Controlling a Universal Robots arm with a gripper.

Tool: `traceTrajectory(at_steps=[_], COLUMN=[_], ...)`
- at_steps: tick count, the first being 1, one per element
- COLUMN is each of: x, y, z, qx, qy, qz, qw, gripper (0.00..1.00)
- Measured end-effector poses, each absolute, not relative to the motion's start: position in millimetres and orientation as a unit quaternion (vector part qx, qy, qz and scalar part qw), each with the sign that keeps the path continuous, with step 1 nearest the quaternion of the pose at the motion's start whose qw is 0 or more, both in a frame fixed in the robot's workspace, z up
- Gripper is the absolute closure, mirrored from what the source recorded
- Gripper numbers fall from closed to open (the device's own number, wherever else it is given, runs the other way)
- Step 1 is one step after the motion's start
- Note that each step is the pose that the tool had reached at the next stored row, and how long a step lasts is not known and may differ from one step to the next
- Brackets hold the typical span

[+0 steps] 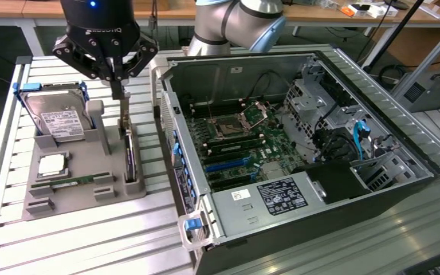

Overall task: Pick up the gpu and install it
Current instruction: 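Reach for the gpu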

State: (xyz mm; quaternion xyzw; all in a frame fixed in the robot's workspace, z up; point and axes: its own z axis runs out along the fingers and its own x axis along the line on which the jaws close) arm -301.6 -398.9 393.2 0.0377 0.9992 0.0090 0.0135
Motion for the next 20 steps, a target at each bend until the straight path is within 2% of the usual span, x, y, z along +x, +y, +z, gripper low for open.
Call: traceTrajectory(at_steps=[20], x=[-312.2], y=[-398.9], z=[393.2], qx=[0.038], qy=[0.999], qz=[0.009], qw=[0.014], gripper=[0.89])
